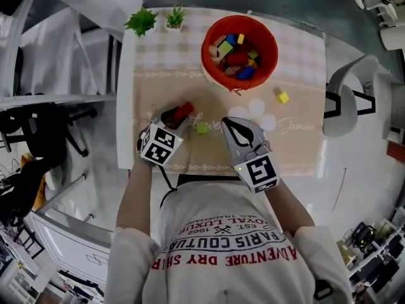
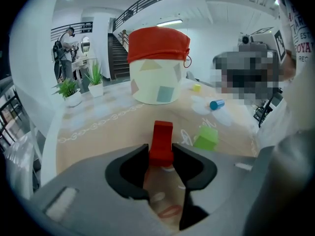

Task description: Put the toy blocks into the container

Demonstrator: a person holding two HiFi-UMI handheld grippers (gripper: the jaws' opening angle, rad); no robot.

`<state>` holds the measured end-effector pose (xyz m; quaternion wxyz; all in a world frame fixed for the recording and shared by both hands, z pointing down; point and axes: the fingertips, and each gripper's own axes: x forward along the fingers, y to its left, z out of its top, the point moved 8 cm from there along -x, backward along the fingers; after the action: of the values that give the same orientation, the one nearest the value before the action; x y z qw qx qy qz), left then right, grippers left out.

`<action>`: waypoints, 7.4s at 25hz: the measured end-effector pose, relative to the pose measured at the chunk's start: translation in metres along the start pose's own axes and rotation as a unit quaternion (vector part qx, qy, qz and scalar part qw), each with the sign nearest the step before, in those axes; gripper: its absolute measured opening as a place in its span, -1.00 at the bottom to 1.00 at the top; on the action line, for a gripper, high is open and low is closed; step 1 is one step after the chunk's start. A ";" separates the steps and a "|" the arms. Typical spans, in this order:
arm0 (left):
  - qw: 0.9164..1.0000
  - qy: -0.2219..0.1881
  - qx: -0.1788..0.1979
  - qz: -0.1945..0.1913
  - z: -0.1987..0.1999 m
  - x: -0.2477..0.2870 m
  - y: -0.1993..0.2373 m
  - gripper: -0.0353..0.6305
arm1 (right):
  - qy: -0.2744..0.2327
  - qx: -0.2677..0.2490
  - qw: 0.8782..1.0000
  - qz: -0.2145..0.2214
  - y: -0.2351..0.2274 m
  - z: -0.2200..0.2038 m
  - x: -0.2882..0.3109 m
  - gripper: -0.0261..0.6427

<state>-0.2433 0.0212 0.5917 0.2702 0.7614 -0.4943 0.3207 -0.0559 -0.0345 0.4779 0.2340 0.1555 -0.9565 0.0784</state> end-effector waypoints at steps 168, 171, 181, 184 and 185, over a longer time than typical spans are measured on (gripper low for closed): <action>0.982 -0.188 0.008 0.021 0.157 -0.041 -0.124 0.18 | -0.061 0.032 0.984 -0.166 -0.060 -0.018 -0.132 -0.92; 0.984 -0.172 -0.019 0.038 0.143 -0.027 -0.147 0.18 | -0.063 0.023 0.988 -0.138 -0.068 -0.029 -0.138 -0.92; 0.986 -0.120 -0.095 0.065 0.110 0.039 -0.206 0.24 | -0.072 -0.005 0.994 -0.080 -0.086 -0.056 -0.159 -0.92; 0.987 -0.101 -0.102 0.073 0.107 0.057 -0.212 0.25 | -0.067 -0.003 0.995 -0.075 -0.092 -0.065 -0.161 -0.92; 0.987 -0.095 -0.102 0.076 0.107 0.062 -0.212 0.25 | -0.066 -0.001 0.995 -0.074 -0.094 -0.069 -0.161 -0.92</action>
<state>-0.0039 -0.0151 0.5497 0.2731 0.7173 -0.6042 0.2143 0.1405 -0.0652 0.4694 0.1761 0.2308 -0.9557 0.0491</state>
